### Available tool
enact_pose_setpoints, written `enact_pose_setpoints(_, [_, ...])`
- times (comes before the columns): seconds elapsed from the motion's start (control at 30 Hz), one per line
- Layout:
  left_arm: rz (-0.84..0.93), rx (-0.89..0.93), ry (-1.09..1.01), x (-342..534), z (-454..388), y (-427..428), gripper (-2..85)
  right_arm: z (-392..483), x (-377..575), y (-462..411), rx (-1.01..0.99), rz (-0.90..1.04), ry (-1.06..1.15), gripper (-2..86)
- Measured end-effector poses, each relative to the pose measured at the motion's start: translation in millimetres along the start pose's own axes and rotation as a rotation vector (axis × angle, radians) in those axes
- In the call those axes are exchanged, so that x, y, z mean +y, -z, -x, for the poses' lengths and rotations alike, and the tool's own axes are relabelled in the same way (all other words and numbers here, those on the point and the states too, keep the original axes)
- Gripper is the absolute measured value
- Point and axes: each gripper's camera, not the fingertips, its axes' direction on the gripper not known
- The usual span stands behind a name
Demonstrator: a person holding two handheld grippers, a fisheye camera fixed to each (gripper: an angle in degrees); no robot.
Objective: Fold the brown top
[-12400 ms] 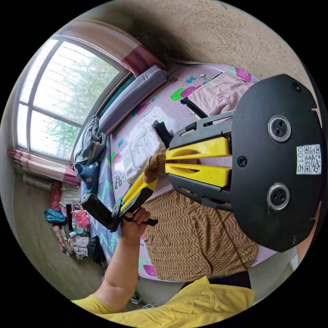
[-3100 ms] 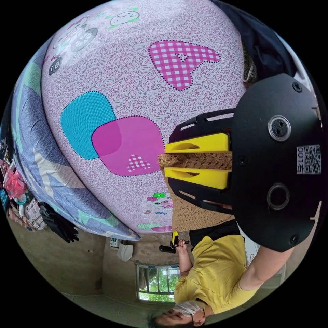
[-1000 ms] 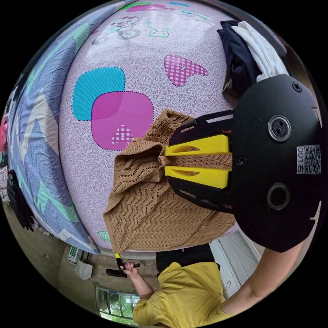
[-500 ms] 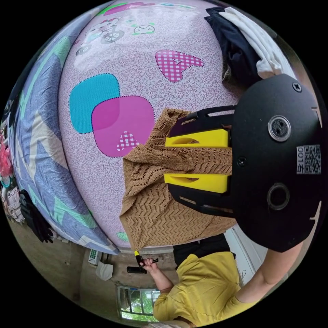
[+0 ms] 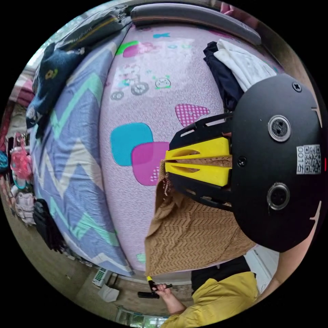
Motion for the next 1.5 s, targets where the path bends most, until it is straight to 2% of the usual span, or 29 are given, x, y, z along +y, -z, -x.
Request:
enact_pose_setpoints(0.07, [-0.024,-0.005,-0.023,0.0,-5.5,5.0,-1.6,-13.5,-9.8,32.0,0.030,-0.076,-0.055,0.5])
enact_pose_setpoints(0.2, [-0.074,-0.034,-0.088,3.8,-22.2,19.9,-1.6,-25.4,-21.6,57.1,0.101,-0.110,-0.122,0.4])
enact_pose_setpoints(0.3, [-0.040,-0.079,-0.022,12.7,-11.0,20.5,-1.6,-44.2,-24.5,52.1,0.040,-0.064,-0.250,0.4])
enact_pose_setpoints(0.37, [-0.088,-0.025,-0.006,16.3,-11.3,26.9,-1.6,-43.0,-20.6,66.8,0.013,-0.193,-0.283,0.5])
enact_pose_setpoints(0.4, [-0.066,-0.065,-0.060,15.2,-19.7,26.4,-1.6,-45.2,-20.8,66.7,-0.007,-0.197,-0.297,0.5])
enact_pose_setpoints(0.43, [-0.011,-0.131,-0.107,14.5,-24.4,21.4,-1.6,-50.1,-24.6,58.7,-0.040,-0.139,-0.319,0.5])
enact_pose_setpoints(0.53, [0.032,-0.165,-0.093,15.4,-17.9,16.6,-1.6,-46.2,-37.5,47.5,-0.007,-0.018,-0.302,0.5])
enact_pose_setpoints(0.9, [-0.033,-0.006,-0.082,24.3,-28.1,19.4,-1.6,-32.6,-41.2,99.6,0.008,-0.009,-0.253,0.5])
enact_pose_setpoints(1.07, [-0.018,0.113,-0.221,41.9,-68.4,27.9,-1.6,-21.3,9.3,156.7,0.023,-0.060,-0.228,0.5])
enact_pose_setpoints(1.2, [0.041,0.259,-0.420,78.0,-137.3,34.5,-1.5,-13.0,73.4,207.2,0.023,-0.137,-0.218,0.5])
enact_pose_setpoints(1.33, [0.151,0.378,-0.603,144.1,-217.1,25.4,-1.5,-3.1,173.2,262.9,0.032,-0.217,-0.214,0.5])
enact_pose_setpoints(1.5, [0.287,0.464,-0.661,221.5,-271.1,-6.0,-1.5,-2.4,298.5,286.1,-0.005,-0.264,-0.248,0.5])
